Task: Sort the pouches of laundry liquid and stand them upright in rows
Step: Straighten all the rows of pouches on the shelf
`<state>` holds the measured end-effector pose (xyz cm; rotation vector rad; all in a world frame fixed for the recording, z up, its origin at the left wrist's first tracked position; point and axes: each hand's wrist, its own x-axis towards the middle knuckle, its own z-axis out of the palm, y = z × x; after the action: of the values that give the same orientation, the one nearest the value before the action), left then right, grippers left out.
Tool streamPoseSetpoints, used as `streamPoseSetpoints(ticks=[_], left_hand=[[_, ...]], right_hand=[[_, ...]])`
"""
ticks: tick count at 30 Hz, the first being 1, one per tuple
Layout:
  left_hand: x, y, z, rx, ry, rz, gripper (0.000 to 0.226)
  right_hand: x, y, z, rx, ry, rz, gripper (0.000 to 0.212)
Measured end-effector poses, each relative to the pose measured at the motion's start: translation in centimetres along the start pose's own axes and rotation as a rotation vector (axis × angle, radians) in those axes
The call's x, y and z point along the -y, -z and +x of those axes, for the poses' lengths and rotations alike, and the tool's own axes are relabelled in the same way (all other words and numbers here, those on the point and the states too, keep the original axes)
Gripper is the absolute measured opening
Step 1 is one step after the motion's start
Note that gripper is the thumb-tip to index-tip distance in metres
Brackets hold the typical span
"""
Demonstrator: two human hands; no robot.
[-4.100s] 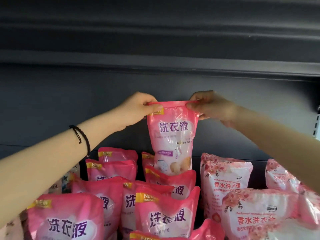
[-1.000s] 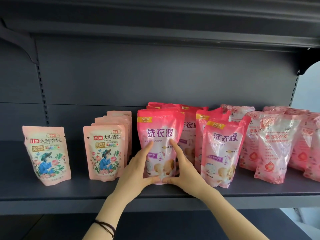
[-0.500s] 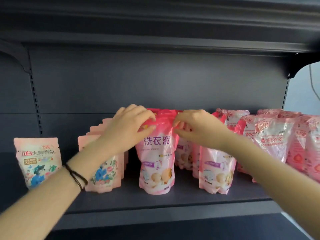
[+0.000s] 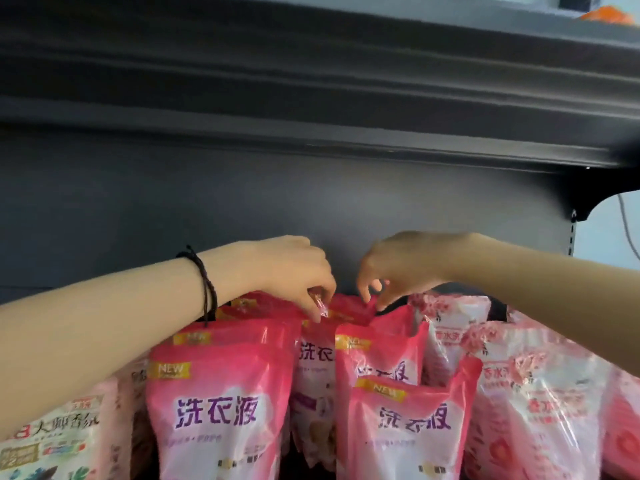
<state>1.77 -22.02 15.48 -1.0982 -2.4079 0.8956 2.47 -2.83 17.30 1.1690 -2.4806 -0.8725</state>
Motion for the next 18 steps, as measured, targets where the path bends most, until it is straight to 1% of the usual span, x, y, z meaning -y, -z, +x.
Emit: streamPoseSetpoints(ticks=[2,4,6,8,10,13,16,18], left_hand=[[-0.2,-1.0,1.4,0.092,-0.009,-0.049,0.042],[-0.3,-1.9,2.1,0.132,-0.007,-0.091,0.033],[-0.3,-2.4,2.2,0.098,0.019,-0.166,0.023],[-0.2,-2.5,2.1,0.065,0.060,-0.215,0.023],[-0.2,-2.4,2.3,0.042,0.092,-0.251,0.025],[0.1,-1.5,2.7,-0.001,0.119,-0.257,0.026],[1.5,0.2,2.6,-0.091,0.244,-0.316,0.025],[2.6,1.7,2.1,-0.185,0.355,-0.443,0.026]], right_hand=[[-1.1,-1.3,0.6,0.013,0.056,0.146,0.021],[-1.6,-2.3,1.3,0.037,0.091,0.245,0.020],[-1.8,-3.1,1.7,0.038,0.107,0.325,0.020],[-1.8,-3.5,1.8,0.016,0.109,0.407,0.022],[-2.0,-3.5,1.6,-0.002,0.113,0.468,0.030],[-2.4,-2.9,0.9,0.005,0.080,0.605,0.036],[-3.0,-2.4,0.5,-0.013,0.024,0.617,0.038],[-3.7,-2.2,0.5,-0.073,-0.084,0.665,0.028]])
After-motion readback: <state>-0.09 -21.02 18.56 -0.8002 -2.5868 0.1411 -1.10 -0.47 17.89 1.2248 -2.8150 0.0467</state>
